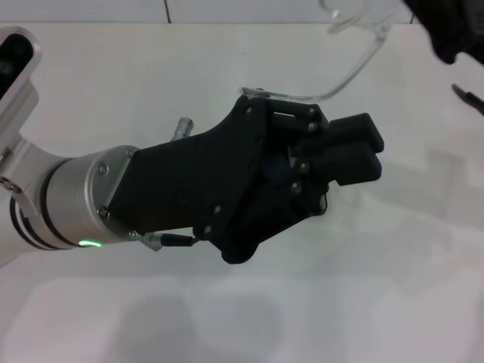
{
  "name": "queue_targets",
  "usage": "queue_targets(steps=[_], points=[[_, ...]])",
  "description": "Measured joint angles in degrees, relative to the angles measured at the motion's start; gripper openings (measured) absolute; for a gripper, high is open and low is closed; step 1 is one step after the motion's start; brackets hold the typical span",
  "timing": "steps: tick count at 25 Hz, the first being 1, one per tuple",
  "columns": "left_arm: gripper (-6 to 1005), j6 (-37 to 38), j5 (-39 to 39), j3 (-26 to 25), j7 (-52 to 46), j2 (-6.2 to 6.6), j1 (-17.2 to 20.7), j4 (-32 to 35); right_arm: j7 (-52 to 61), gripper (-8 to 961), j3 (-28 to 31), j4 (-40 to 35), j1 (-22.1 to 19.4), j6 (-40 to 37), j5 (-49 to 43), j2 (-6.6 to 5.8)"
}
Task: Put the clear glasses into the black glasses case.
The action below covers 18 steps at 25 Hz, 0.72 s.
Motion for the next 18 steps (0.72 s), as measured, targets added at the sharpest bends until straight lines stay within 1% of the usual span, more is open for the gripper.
queue_targets(steps=[6, 12, 18], points=[[112, -1.6, -1.5, -0.1, 0.1, 0.01, 0.1, -0.4, 0.0, 68, -4.0, -1.6, 0.1, 2.4, 0.0, 0.00], [112, -4.0, -2.9, -0.2, 0.1, 0.06, 0.2, -1.3, -0.2, 68, -6.2, -2.3, 0.2, 3.8, 0.0, 0.00], [112, -4.8, -6.7, -0.4, 0.0, 0.24, 0.3, -4.0, -0.7, 68, -8.0, -2.3, 0.2, 4.9, -0.1, 0.00]])
